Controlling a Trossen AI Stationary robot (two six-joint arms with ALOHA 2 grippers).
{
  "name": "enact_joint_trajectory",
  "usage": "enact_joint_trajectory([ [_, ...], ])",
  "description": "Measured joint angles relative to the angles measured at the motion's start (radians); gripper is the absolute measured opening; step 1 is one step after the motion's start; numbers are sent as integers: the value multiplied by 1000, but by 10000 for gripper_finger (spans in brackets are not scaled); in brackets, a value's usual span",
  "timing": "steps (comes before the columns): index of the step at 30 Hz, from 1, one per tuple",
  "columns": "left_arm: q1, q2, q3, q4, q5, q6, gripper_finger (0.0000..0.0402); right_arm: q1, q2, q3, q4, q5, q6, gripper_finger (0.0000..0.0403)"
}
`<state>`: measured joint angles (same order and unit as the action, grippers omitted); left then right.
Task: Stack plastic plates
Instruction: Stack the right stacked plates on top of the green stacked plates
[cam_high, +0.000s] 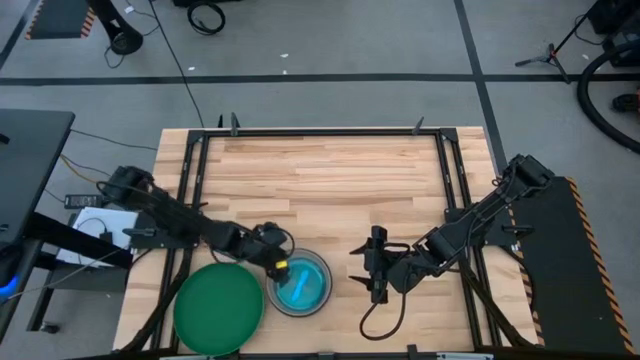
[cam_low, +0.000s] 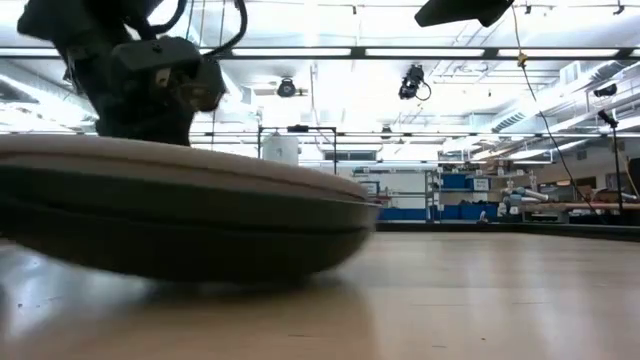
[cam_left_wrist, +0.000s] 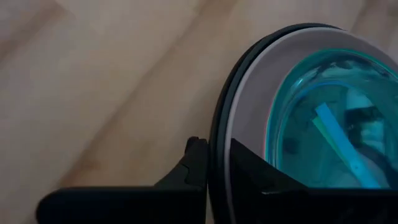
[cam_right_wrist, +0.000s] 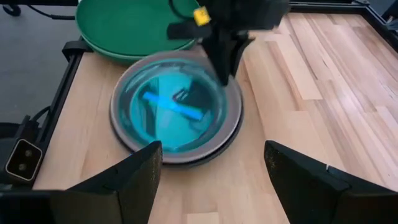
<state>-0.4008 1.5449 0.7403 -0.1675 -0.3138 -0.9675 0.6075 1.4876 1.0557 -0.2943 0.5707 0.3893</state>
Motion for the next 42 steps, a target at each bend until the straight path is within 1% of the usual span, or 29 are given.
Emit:
enact_joint_trajectory([
  [2,17,-55,0,-65,4,15,40,0,0,0,-1,5,-5,291],
  [4,38,-105,0,-105,28,44,40,-3,0,0,-1,6,-23,291],
  [10,119,-222,0,-159,145,153,40,-29,0,0,-1,21,-33,291],
  [12,150,-253,0,-191,201,192,40,-34,0,0,-1,22,-32,291],
  [16,205,-323,0,-256,320,317,40,-36,0,0,6,22,-58,291],
  [18,212,-362,0,-292,361,416,40,-37,0,0,21,27,-101,291],
  [22,165,-433,0,-348,391,577,40,-52,0,0,93,64,-179,291],
  [26,94,-486,0,-371,407,640,40,-94,-1,13,149,63,-233,291],
  [29,33,-495,1,-413,406,618,40,-130,-3,26,153,61,-230,291],
  [34,-72,-477,-3,-572,404,504,40,-158,-3,26,167,62,-207,291],
  [37,-133,-486,-37,-544,384,497,40,-146,-3,26,219,61,-191,290],
  [40,-174,-510,-108,-474,378,509,40,-113,-3,26,287,61,-186,286],
  [42,-187,-538,-159,-432,377,511,40,-87,-3,26,317,80,-183,283],
])
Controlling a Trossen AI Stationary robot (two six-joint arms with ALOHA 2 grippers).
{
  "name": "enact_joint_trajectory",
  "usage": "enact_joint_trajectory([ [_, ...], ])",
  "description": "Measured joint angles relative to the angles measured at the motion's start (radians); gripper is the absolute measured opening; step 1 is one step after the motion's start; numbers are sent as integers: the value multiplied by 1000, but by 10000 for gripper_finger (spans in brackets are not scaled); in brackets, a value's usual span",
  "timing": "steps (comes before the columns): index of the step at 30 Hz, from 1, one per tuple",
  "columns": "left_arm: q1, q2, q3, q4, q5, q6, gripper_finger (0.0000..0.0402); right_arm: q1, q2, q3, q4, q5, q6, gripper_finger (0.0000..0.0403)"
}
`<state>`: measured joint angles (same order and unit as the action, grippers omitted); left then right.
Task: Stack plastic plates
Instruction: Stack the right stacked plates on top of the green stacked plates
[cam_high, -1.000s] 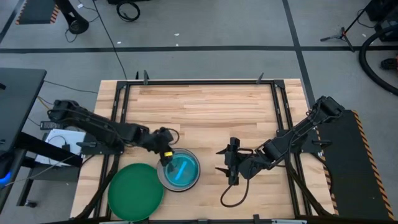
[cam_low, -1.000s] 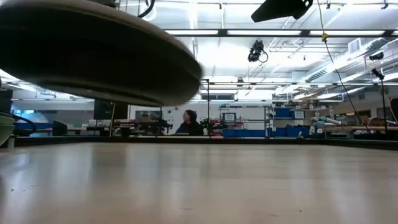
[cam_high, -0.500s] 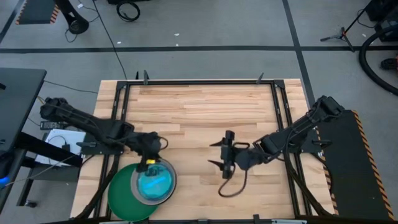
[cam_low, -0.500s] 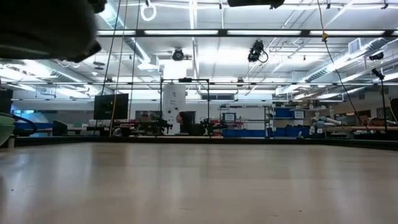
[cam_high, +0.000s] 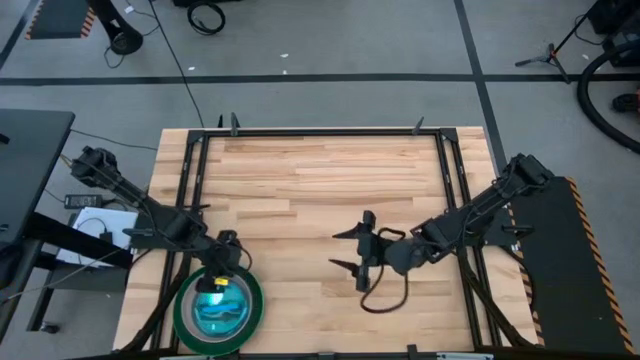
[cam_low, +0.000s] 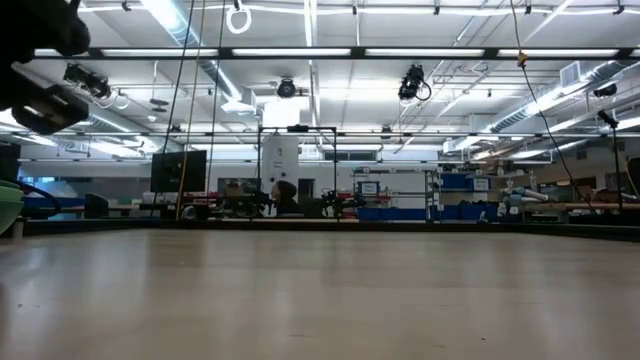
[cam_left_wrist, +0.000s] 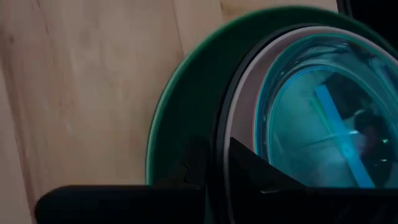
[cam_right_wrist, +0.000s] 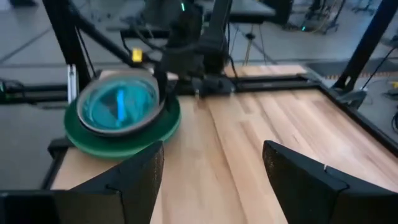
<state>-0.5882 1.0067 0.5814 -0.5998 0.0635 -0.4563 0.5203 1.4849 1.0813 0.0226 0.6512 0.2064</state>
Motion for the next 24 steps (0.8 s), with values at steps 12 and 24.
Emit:
enact_joint_trajectory([
  [12,-22,-193,-175,194,-8,93,40,39,0,0,66,159,89,280],
  [24,-22,-190,-276,325,-28,9,40,-110,1,0,89,-1,5,281],
])
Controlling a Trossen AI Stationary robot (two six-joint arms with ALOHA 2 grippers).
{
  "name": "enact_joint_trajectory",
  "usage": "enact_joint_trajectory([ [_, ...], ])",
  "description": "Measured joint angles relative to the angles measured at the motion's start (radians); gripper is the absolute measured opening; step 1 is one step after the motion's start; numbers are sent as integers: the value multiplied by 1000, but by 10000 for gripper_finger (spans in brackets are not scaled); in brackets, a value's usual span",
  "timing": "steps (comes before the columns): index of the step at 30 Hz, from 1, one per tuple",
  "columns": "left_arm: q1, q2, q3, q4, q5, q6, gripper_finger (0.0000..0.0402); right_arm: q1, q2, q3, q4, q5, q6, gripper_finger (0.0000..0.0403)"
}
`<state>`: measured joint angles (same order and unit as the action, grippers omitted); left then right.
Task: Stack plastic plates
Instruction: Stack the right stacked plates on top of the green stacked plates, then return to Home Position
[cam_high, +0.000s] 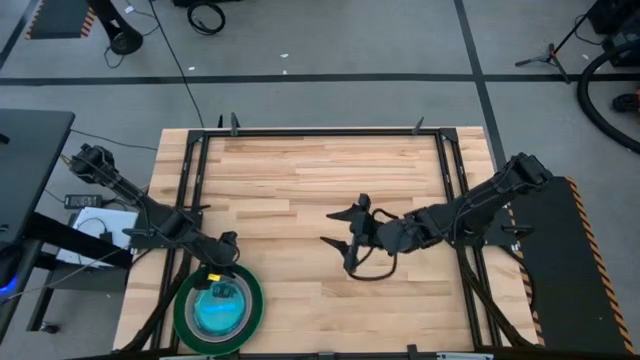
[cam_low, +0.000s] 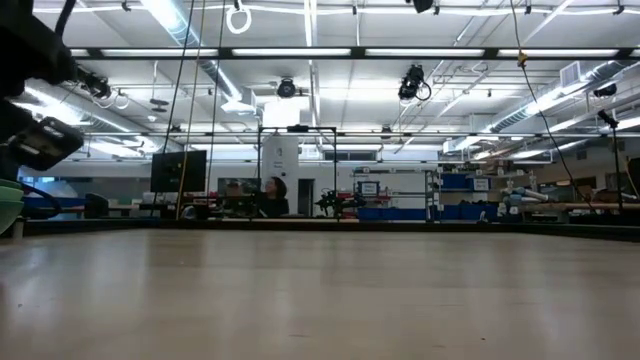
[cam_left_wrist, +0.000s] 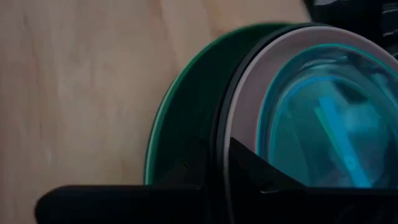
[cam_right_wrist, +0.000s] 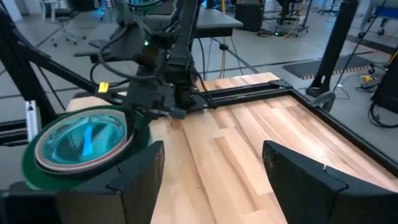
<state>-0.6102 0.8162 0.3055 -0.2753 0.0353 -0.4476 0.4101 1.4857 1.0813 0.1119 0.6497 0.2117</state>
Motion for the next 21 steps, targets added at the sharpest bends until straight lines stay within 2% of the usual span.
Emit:
enact_joint_trajectory([
  [3,0,0,-7,-29,-5,-56,49,-24,0,0,-4,-7,-41,282],
  [10,0,-1,-4,-98,-7,-140,181,-67,0,0,-10,-24,-105,282],
  [14,0,-7,5,-116,26,-143,235,-94,0,0,-9,-61,-131,282],
  [18,0,-27,67,-155,36,-115,255,-137,0,0,-6,-95,-160,282],
  [21,2,-59,123,-174,33,-60,254,-193,0,0,-1,-189,-140,280],
])
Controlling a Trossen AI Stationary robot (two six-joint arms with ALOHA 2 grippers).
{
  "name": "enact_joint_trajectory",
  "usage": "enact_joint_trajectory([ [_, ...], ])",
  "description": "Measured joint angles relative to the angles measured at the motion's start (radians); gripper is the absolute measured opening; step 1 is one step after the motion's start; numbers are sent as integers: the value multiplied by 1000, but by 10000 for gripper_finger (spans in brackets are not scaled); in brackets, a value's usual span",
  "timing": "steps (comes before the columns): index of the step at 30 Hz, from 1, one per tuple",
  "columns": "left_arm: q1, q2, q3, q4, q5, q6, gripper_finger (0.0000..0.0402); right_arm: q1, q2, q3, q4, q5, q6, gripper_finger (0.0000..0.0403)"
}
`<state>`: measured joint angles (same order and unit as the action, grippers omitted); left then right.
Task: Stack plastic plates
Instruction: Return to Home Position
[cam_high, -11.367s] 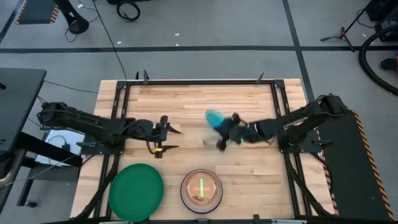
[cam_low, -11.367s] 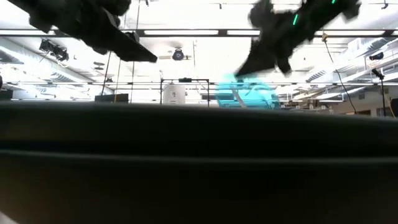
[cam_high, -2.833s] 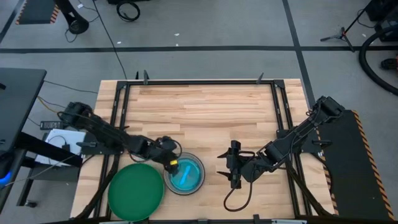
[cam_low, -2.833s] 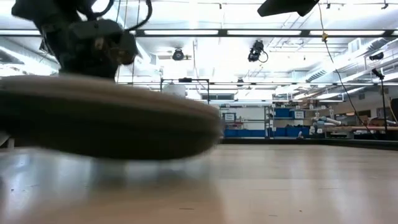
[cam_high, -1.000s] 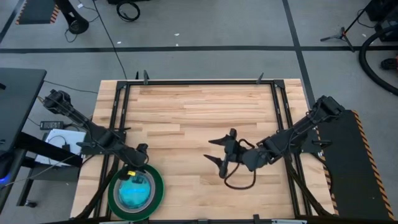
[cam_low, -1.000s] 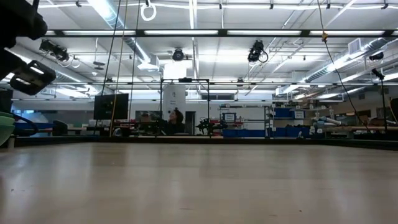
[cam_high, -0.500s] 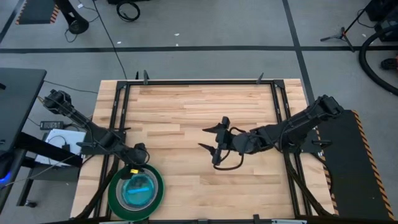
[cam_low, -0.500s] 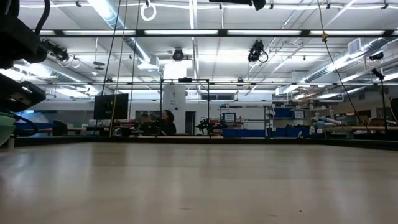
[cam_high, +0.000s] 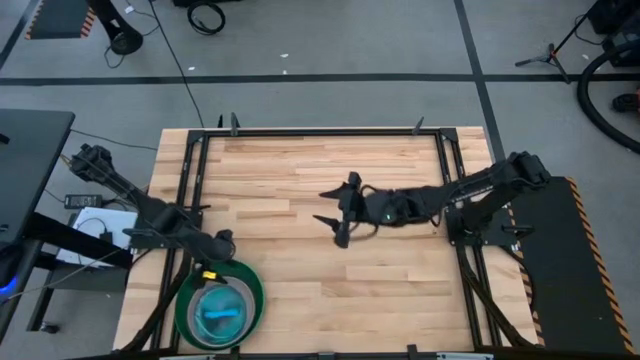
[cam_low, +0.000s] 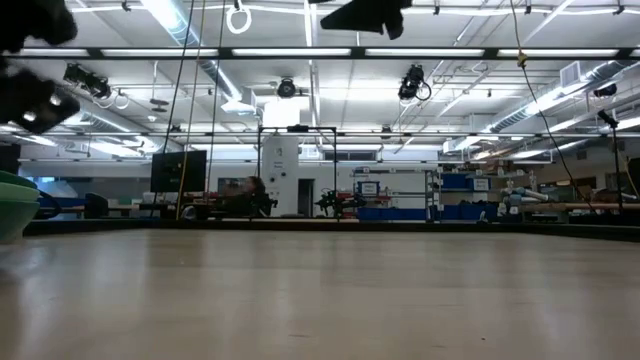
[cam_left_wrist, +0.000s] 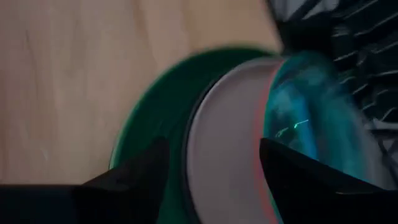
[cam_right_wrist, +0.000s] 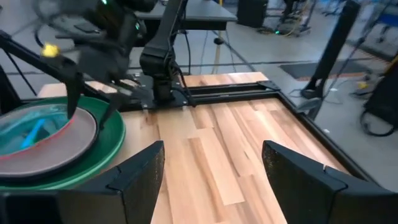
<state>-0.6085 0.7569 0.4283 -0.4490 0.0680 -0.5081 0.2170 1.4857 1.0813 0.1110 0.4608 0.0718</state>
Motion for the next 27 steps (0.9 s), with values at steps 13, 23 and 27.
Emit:
enact_joint_trajectory([
  [13,300,-163,29,155,-96,340,229,-207,1,-185,364,-143,-17,254],
  [23,730,-110,-118,686,131,462,227,-336,2,-265,425,-126,-11,213],
  [27,905,-62,-159,828,145,437,210,-418,2,-280,475,-212,-11,194],
])
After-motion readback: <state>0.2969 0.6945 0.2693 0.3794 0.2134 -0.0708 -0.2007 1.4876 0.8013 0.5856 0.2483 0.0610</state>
